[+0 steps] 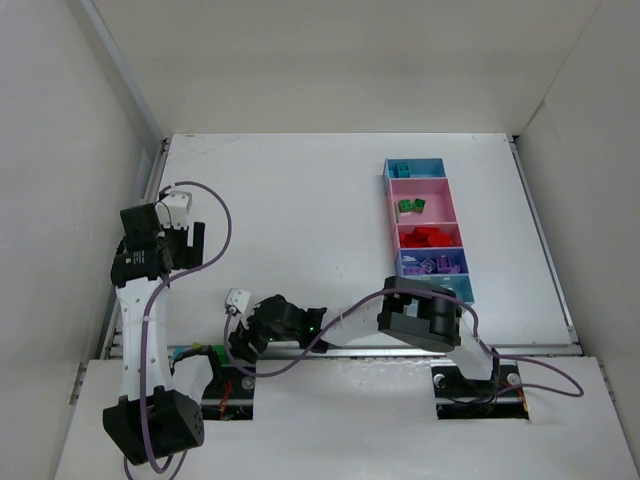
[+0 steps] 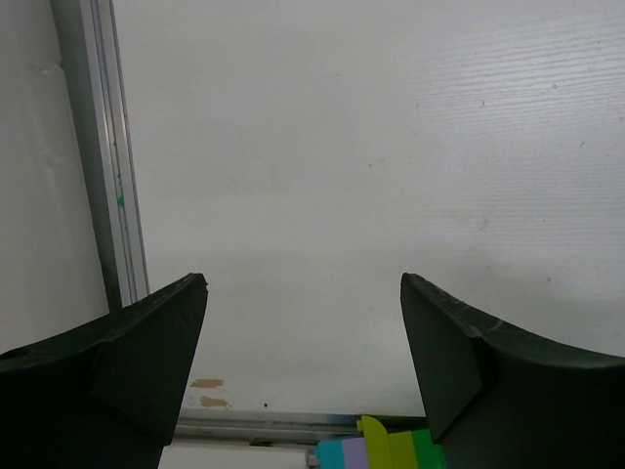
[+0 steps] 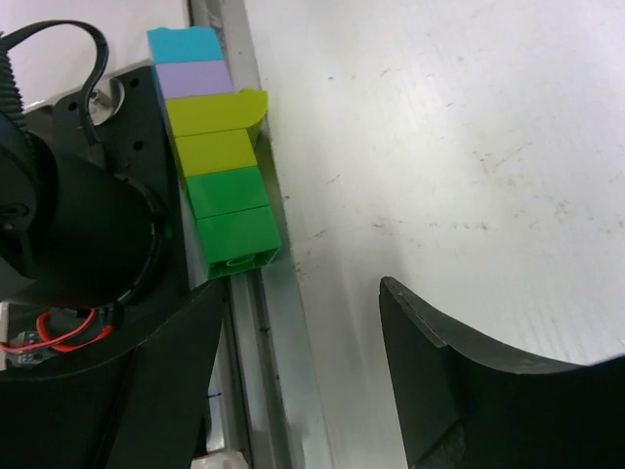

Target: Sort the legos into containers by color

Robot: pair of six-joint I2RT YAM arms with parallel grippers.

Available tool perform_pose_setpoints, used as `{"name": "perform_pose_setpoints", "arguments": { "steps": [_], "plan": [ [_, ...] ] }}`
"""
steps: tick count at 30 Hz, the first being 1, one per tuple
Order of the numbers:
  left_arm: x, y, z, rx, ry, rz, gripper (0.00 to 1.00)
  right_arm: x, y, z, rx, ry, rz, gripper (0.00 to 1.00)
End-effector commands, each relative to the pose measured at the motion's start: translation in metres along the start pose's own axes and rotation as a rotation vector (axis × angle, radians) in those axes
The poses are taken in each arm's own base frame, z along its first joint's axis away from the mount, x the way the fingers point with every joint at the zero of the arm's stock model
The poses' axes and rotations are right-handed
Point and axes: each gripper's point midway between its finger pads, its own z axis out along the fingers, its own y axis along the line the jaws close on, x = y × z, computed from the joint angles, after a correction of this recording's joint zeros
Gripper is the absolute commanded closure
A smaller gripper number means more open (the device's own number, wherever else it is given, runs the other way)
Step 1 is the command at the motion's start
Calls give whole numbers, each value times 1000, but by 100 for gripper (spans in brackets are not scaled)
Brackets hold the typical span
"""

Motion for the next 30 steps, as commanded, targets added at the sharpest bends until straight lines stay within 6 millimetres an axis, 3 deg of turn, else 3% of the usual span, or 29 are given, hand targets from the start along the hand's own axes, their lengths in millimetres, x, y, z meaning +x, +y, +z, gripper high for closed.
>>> {"name": "perform_pose_setpoints", "arguments": {
  "steps": [1, 4, 7, 26, 29, 30],
  "plan": [
    [-4, 4, 0, -19, -40, 3, 22, -23, 14, 6, -57, -43, -28, 30],
    [-7, 4, 0, -22, -49, 4, 22, -13, 23, 14, -121, -21, -41, 30],
    [-7, 4, 0, -22, -49, 4, 22, -17, 34, 14, -182, -23, -53, 30],
    [-8, 5, -2, -25, -58, 5, 22, -10, 40, 33, -230, -33, -24, 26],
    [-8, 5, -2, -25, -58, 5, 22, -1, 40, 31, -236, -13, -11, 33],
    [-9, 5, -4, -28, -66, 6, 22, -7, 44, 29, -250, -22, -14, 35]
  ]
}}
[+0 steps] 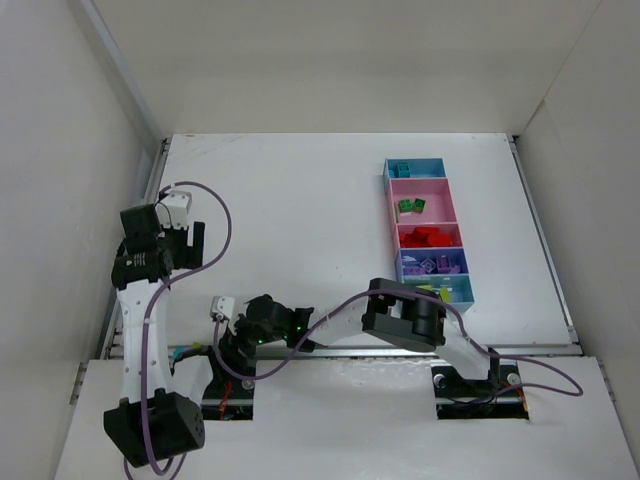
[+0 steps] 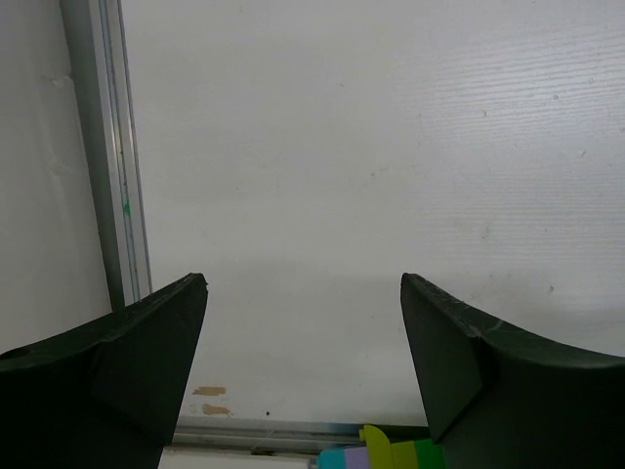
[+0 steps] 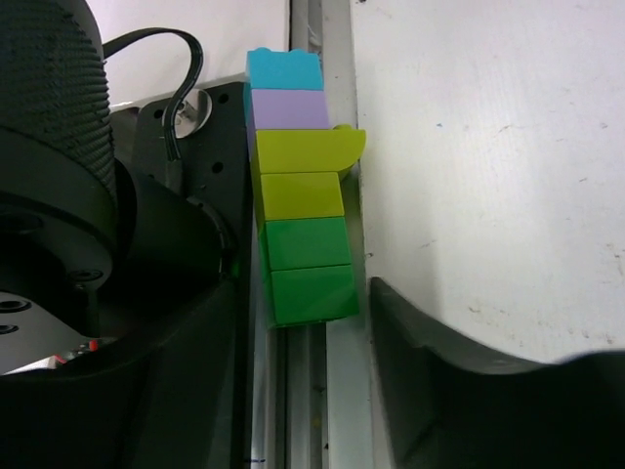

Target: Sort the legos into containers by color

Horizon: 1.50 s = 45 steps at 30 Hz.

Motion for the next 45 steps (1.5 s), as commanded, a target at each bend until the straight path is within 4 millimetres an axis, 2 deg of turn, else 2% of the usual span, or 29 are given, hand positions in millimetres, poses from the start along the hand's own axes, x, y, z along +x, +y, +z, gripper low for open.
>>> {"name": "perform_pose_setpoints", "arguments": {
  "steps": [1, 5, 6, 8, 9, 13, 16, 19, 20, 22, 23, 24, 25, 26, 29, 31, 33, 34, 36, 37, 38, 40, 41, 44, 45],
  "plan": [
    [-6, 4, -5, -19, -42, 3, 22, -2, 12, 2, -54, -15, 1, 40],
    [-6, 4, -5, -19, -42, 13, 22, -5, 21, -4, -100, -29, -26, 57],
    [-6, 4, -5, -19, -42, 13, 22, 1, 20, -5, -98, -18, -22, 60],
    [-6, 4, -5, -19, -42, 13, 22, -7, 23, -10, -100, -30, -35, 68],
    [-6, 4, -5, -19, -42, 13, 22, -2, 22, -11, -99, -20, -31, 70],
    [-6, 4, -5, -19, -42, 13, 22, -12, 20, -19, -93, -47, -37, 75],
    [-5, 4, -5, -22, -49, 13, 22, -24, 13, -24, -83, -82, -20, 78],
    [-2, 3, -3, -19, -40, 12, 22, -43, 19, -33, -80, -137, -4, 87],
    [-2, 3, -3, -19, -40, 12, 22, -55, 22, -39, -80, -177, -4, 93],
    [-2, 3, -3, -19, -40, 12, 22, -70, 22, -45, -62, -215, 0, 96],
    [-2, 3, -3, -19, -40, 12, 22, -76, 14, -49, -27, -234, 2, 99],
    [-2, 3, -3, -19, -40, 12, 22, -88, 15, -54, -18, -260, 6, 100],
    [-2, 3, -3, -19, -40, 12, 22, -90, 13, -57, -1, -266, 8, 100],
    [-3, 2, -3, -10, -43, 22, 22, -97, 3, -60, 44, -287, 12, 100],
    [-5, -1, -4, 5, -59, 34, 22, -96, -10, -66, 126, -285, 38, 100],
    [-8, -5, -6, 27, -77, 61, 22, -99, -35, -78, 240, -286, 60, 100],
    [-18, -15, -11, 97, -116, 103, 22, -93, -57, -91, 323, -271, 65, 100],
    [-22, -19, -15, 129, -133, 143, 21, -79, -75, -101, 371, -231, 72, 100],
    [-33, -25, -21, 193, -154, 280, 21, -74, -94, -118, 434, -207, 47, 100],
    [-36, -24, -23, 201, -160, 326, 21, -62, -112, -130, 499, -164, 53, 100],
    [-43, -21, -28, 198, -163, 374, 19, -54, -120, -138, 536, -133, 50, 100],
    [-51, -16, -29, 195, -186, 514, 18, -49, -132, -152, 625, -83, 6, 100],
    [-51, -14, -27, 196, -184, 559, 17, -34, -135, -159, 654, -22, 3, 100],
    [-57, -8, -25, 179, -195, 729, 16, -38, -139, -178, 721, -8, -18, 100],
    [-60, -5, -24, 170, -192, 754, 14, -45, -135, -187, 730, -28, -21, 100]
  ]
}}
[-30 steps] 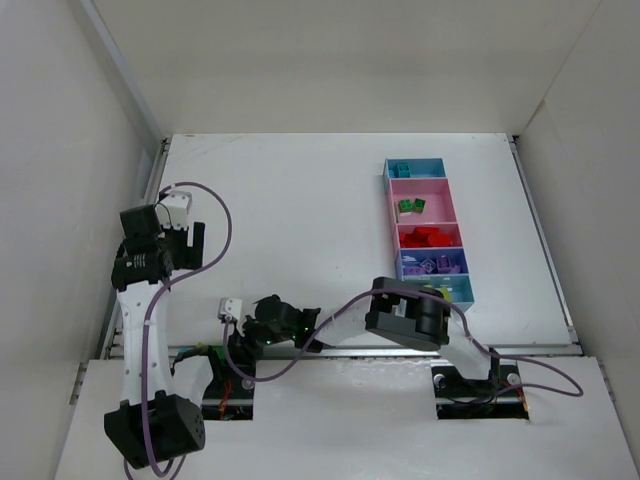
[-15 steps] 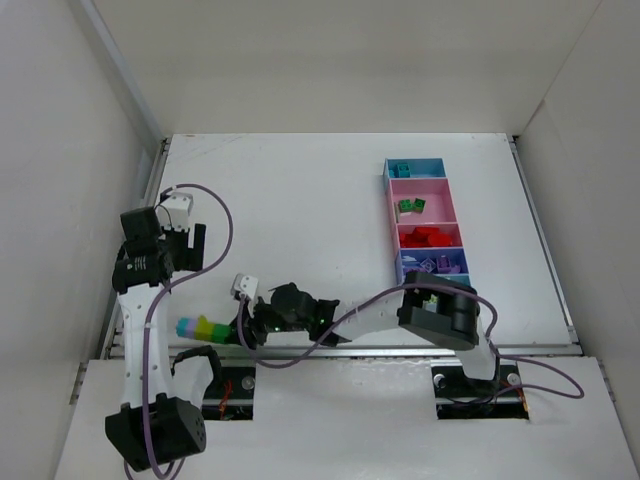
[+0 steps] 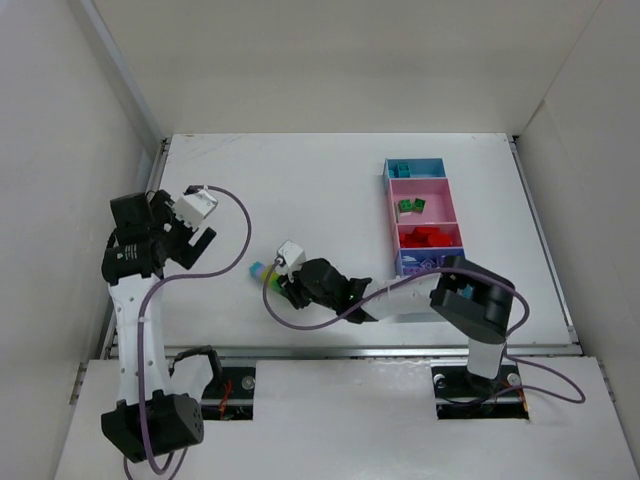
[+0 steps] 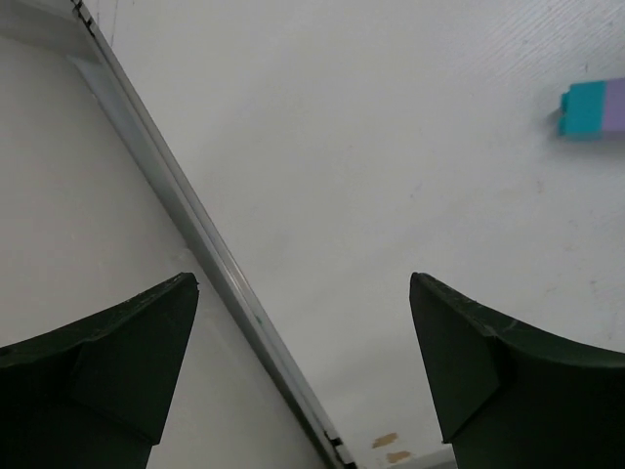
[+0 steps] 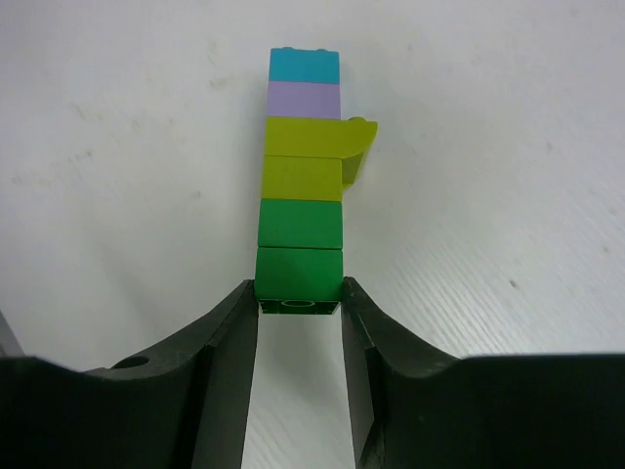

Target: Sort the legos into containers by color

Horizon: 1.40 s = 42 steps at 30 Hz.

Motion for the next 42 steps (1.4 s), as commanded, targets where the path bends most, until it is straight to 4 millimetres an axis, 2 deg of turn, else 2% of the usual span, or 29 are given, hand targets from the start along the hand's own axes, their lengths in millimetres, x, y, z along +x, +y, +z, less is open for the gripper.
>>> {"name": "perform_pose_setpoints", "arguments": {
  "steps": [1, 3, 4, 6, 7, 8, 9, 10, 11, 13, 14, 15, 16, 17, 18, 20, 21, 23, 24, 26, 27, 29, 31, 33, 37, 38, 42],
  "plan": [
    [-12, 7, -2, 43, -26, 225, 12, -34, -12, -29, 84, -68, -67, 100],
    [-21, 5, -1, 90, -52, 276, 10, -44, -21, -37, 103, -91, -89, 100],
    [-28, 7, 1, 132, -57, 271, 10, -56, -28, -43, 116, -116, -119, 100],
    [-48, -1, 6, 226, -107, 267, 10, -62, -41, -43, 107, -121, -145, 100],
    [-58, 0, 12, 281, -94, 280, 10, -78, -45, -45, 95, -153, -152, 100],
    [-71, -12, 18, 343, -118, 338, 10, -86, -49, -44, 75, -165, -169, 100],
    [-77, -17, 21, 381, -127, 401, 10, -93, -42, -43, 2, -180, -177, 100],
    [-81, -21, 26, 403, -127, 468, 10, -104, -53, -40, -4, -199, -178, 100],
    [-97, -31, 35, 419, -164, 590, 8, -108, -54, -37, -25, -204, -192, 100],
    [-105, -38, 50, 419, -140, 687, 8, -109, -58, -35, -57, -195, -204, 100],
    [-101, -50, 62, 473, -114, 719, 8, -115, -58, -36, -57, -197, -215, 100],
    [-108, -68, 66, 510, -116, 822, 8, -119, -58, -38, -56, -191, -224, 100],
    [-111, -77, 64, 533, -125, 878, 8, -124, -56, -42, -65, -184, -224, 100],
    [-109, -91, 64, 576, -137, 942, 7, -126, -54, -47, -77, -158, -224, 100],
    [-115, -109, 57, 615, -190, 996, 5, -137, -51, -60, -86, -178, -217, 100],
    [-136, -115, 50, 575, -303, 1010, 2, -148, -45, -77, -114, -204, -220, 100],
    [-153, -119, 42, 537, -400, 1022, 1, -156, -45, -94, -113, -231, -222, 100],
    [-162, -123, 39, 514, -474, 1067, 1, -162, -38, -111, -147, -263, -247, 100],
    [-163, -126, 37, 516, -500, 1078, 1, -160, -35, -117, -171, -269, -268, 100],
    [-164, -150, 34, 573, -569, 1084, 1, -173, -31, -135, -184, -319, -298, 100],
    [-167, -157, 31, 589, -593, 1087, 1, -167, -36, -136, -175, -300, -307, 100],
    [-172, -176, 24, 660, -641, 1037, 1, -169, -36, -143, -174, -303, -307, 100],
    [-174, -185, 16, 702, -672, 1014, 1, -161, -40, -143, -167, -289, -303, 100],
    [-174, -199, 6, 751, -714, 1011, 1, -161, -41, -143, -164, -290, -321, 100],
    [-179, -213, 2, 774, -734, 1008, 1, -155, -48, -131, -134, -261, -326, 100],
    [-179, -211, 5, 774, -717, 1009, 1, -151, -50, -127, -124, -248, -323, 100],
    [-148, -215, 15, 881, -587, 1012, 1, -139, -58, -112, -108, -203, -315, 100]
  ]
}}
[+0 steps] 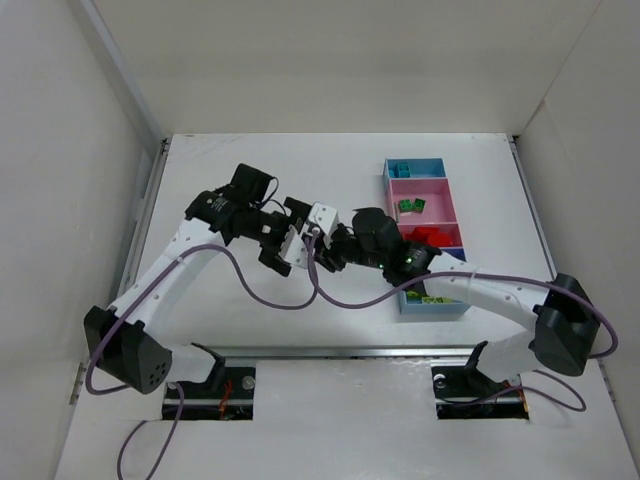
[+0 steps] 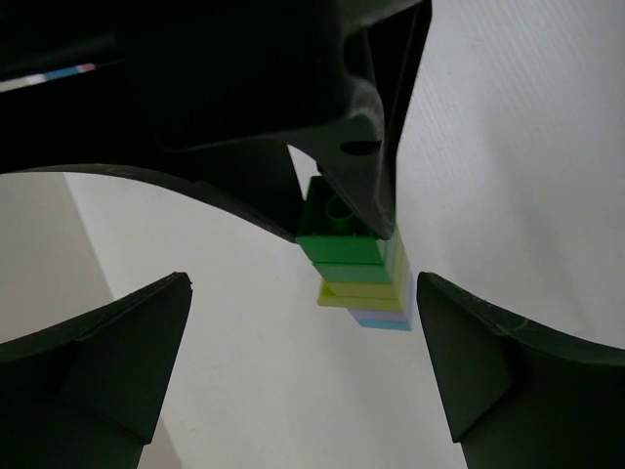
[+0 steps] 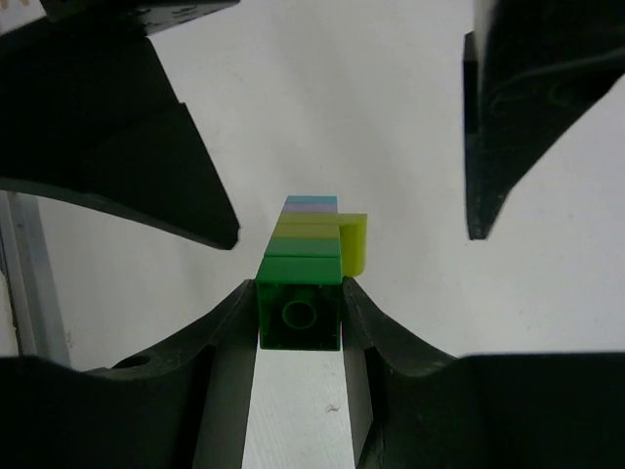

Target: Sort the legos into containers by color

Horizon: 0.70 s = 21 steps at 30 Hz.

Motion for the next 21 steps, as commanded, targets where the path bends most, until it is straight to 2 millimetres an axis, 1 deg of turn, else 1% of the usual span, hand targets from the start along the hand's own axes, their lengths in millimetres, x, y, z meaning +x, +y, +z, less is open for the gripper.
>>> {"name": "perform_pose_setpoints", "arguments": {
  "steps": [1, 2, 3, 4, 6, 7, 8, 9, 10, 12, 13, 14, 15, 16, 17, 18, 19, 20, 21],
  "plan": [
    [6, -28, 5, 119, -22, -90, 1, -13, -16, 6, 41, -39, -17, 100],
    [6, -29, 9, 130, -40, -101, 1, -13, -16, 6, 41, -39, -17, 100],
    [11, -34, 14, 145, -49, -141, 1, -17, -17, 6, 43, -48, -10, 100],
    [17, -37, 23, 157, -73, -183, 1, -16, -21, 5, 44, -48, -7, 100],
    [20, -32, 33, 150, -97, -239, 1, -17, -19, 5, 16, -56, -4, 100],
    [23, -31, 41, 153, -112, -296, 1, -17, -19, 5, 16, -56, -4, 100],
    [20, -27, 41, 148, -145, -320, 1, -20, -22, 2, 15, -66, -4, 100],
    [19, -25, 44, 145, -163, -327, 1, -20, -20, 2, 6, -68, -4, 100],
    [19, -22, 43, 131, -173, -336, 1, -19, -24, 1, 14, -67, -2, 100],
    [19, -15, 47, 100, -192, -359, 1, -20, -19, 1, -14, -74, -3, 100],
    [19, -16, 49, 100, -202, -367, 1, -16, -19, 4, -16, -64, 0, 100],
    [23, -15, 53, 95, -202, -370, 2, -16, -19, 4, -17, -64, 10, 100],
    [23, -12, 54, 84, -202, -397, 4, -12, -18, 7, -19, -54, 13, 100],
    [26, -12, 58, 81, -202, -424, 7, -12, -18, 7, -20, -53, 24, 100],
    [27, -7, 59, 61, -204, -435, 15, -13, -16, 7, -30, -56, 24, 100],
    [31, -3, 63, 46, -206, -443, 21, -17, -17, 7, -28, -64, 32, 100],
    [31, -1, 63, 39, -207, -461, 26, -17, -17, 7, -28, -64, 32, 100],
    [32, -3, 65, 40, -207, -470, 32, -17, -15, 7, -37, -66, 32, 100],
    [32, -1, 65, 34, -208, -463, 51, -17, -15, 7, -37, -66, 32, 100]
  ]
}}
